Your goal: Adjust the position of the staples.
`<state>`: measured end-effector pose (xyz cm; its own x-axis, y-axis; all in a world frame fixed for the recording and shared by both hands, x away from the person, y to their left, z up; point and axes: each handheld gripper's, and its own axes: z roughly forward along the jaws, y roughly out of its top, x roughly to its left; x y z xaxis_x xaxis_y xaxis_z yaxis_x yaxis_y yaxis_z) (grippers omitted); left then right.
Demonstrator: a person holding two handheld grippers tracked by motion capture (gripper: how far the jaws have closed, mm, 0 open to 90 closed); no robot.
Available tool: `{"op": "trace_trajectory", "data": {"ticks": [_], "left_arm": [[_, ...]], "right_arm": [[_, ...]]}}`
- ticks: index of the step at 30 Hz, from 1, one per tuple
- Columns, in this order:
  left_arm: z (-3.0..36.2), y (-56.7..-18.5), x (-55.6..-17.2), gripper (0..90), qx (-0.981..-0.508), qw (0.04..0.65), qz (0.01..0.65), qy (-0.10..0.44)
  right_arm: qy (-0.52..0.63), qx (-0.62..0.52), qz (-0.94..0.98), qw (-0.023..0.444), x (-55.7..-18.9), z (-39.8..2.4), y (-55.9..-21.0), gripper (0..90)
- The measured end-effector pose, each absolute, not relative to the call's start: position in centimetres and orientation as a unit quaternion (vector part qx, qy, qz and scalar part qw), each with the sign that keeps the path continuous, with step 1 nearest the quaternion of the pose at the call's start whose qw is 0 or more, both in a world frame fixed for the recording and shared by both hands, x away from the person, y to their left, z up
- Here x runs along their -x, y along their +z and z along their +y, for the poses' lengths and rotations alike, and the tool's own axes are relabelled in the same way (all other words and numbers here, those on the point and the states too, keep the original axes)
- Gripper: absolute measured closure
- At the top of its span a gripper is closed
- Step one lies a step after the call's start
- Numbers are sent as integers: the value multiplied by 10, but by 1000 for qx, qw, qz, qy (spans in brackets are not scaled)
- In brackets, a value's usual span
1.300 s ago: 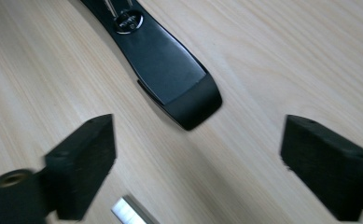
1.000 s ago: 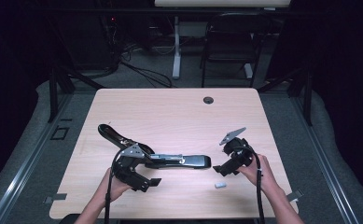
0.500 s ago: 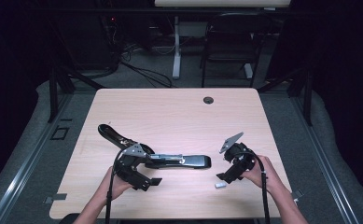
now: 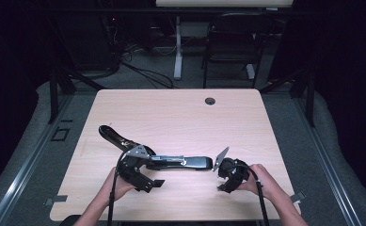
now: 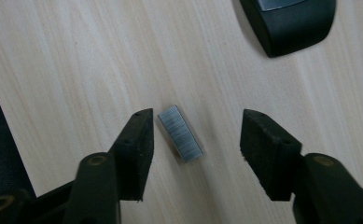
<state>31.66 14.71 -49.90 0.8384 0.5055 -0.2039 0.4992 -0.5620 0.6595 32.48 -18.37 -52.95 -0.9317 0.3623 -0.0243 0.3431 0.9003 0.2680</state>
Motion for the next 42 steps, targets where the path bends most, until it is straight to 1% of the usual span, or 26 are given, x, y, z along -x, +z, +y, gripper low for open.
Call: {"op": "trace_trajectory", "data": {"ticks": [5,8,17,19,21,22,27,31,35,38,39,40,42], "left_arm": [[147,-500,-318,0,-885,371,282,0],[147,-500,-318,0,-885,370,282,0],[149,-500,-319,0,-885,364,288,13],[150,-500,-319,0,-885,368,287,7],[150,-500,-319,0,-885,368,287,8],[150,-500,-319,0,-885,367,287,8],[152,-499,-320,0,-884,368,288,10],[153,-499,-320,0,-882,369,293,13],[153,-499,-321,0,-883,368,291,12],[151,-499,-320,0,-885,364,289,14],[151,-499,-320,0,-886,364,288,14],[151,-500,-320,0,-886,363,288,14],[151,-500,-320,0,-886,362,288,14]], "right_arm": [[112,-164,980,33,-324,-179,-531,604],[109,-163,980,19,-325,-176,-535,623],[92,-162,983,10,-327,-174,-542,661],[90,-162,983,9,-327,-175,-542,701],[89,-162,983,8,-327,-175,-542,761],[96,-165,982,5,-327,-176,-542,774],[109,-181,977,5,-328,-179,-537,775],[130,-208,969,15,-332,-184,-528,775],[123,-257,958,39,-339,-190,-526,775],[111,-302,946,46,-346,-195,-529,775],[112,-319,940,40,-349,-197,-530,775],[108,-331,936,45,-350,-198,-531,775],[106,-351,930,42,-353,-202,-533,774]]}}
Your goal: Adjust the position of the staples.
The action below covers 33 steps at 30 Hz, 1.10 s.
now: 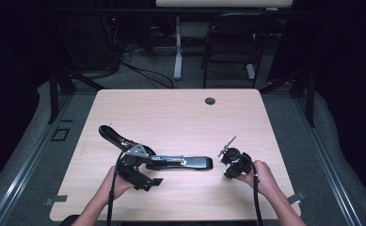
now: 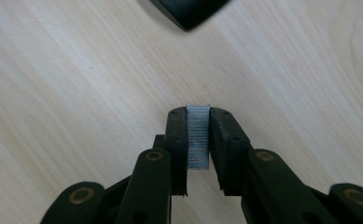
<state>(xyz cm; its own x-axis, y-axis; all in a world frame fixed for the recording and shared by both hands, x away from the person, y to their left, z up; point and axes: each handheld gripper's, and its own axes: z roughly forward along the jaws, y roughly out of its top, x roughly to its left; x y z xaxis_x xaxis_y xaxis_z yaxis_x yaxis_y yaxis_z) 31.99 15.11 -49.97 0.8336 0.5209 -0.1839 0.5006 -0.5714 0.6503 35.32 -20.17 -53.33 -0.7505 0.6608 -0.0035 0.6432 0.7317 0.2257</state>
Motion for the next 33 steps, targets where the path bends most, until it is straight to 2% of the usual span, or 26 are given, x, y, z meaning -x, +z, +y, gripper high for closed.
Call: {"op": "trace_trajectory", "data": {"ticks": [9,17,20,33], "left_arm": [[150,-500,-319,1,-890,355,286,20],[151,-500,-320,1,-889,360,284,14],[151,-499,-320,1,-888,362,284,15],[150,-501,-320,1,-891,356,281,14]], "right_arm": [[94,-385,918,25,-358,-200,-542,773],[103,-383,918,29,-359,-202,-536,684],[127,-395,909,29,-359,-204,-536,685],[102,-382,918,23,-365,-199,-530,720]]}}
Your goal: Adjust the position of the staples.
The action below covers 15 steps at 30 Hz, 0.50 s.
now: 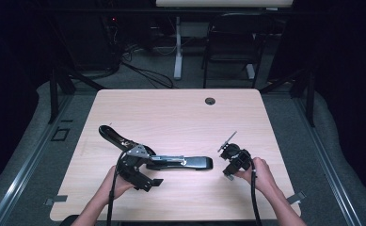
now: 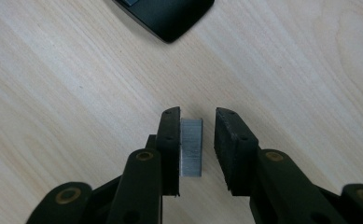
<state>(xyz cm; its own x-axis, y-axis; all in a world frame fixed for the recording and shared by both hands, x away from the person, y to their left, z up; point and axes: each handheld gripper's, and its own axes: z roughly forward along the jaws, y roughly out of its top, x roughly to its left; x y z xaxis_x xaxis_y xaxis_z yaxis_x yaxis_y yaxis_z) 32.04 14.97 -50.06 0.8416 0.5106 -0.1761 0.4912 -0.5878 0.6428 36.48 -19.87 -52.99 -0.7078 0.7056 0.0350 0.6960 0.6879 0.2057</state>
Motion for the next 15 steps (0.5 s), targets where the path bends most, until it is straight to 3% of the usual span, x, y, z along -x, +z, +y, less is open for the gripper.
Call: {"op": "trace_trajectory", "data": {"ticks": [15], "left_arm": [[149,-501,-321,1,-893,351,280,12]], "right_arm": [[106,-396,912,7,-367,-196,-536,732]]}}
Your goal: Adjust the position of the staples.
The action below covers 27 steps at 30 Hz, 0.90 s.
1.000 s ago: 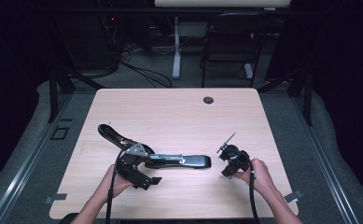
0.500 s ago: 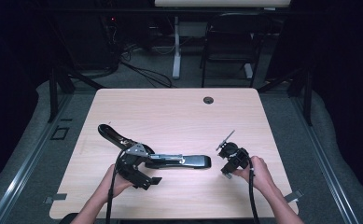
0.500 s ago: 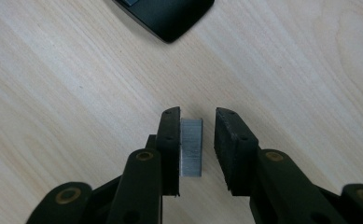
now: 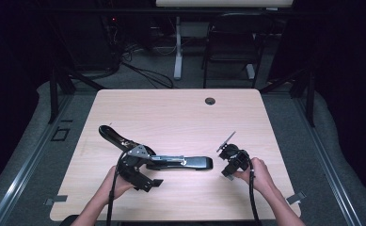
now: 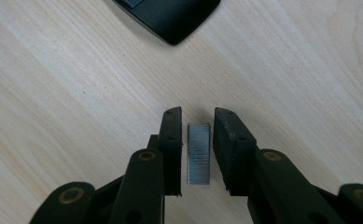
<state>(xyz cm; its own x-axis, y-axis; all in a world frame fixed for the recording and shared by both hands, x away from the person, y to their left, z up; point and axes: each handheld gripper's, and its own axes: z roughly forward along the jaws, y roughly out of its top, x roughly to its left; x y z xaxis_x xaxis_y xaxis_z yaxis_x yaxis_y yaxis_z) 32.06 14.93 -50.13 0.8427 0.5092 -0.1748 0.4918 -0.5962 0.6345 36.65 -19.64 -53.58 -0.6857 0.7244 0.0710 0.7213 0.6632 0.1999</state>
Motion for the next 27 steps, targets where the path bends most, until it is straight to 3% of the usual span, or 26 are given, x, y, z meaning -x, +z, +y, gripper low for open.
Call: {"op": "trace_trajectory", "data": {"ticks": [27], "left_arm": [[150,-501,-321,1,-893,351,280,11]], "right_arm": [[120,-401,908,6,-367,-200,-533,781]]}}
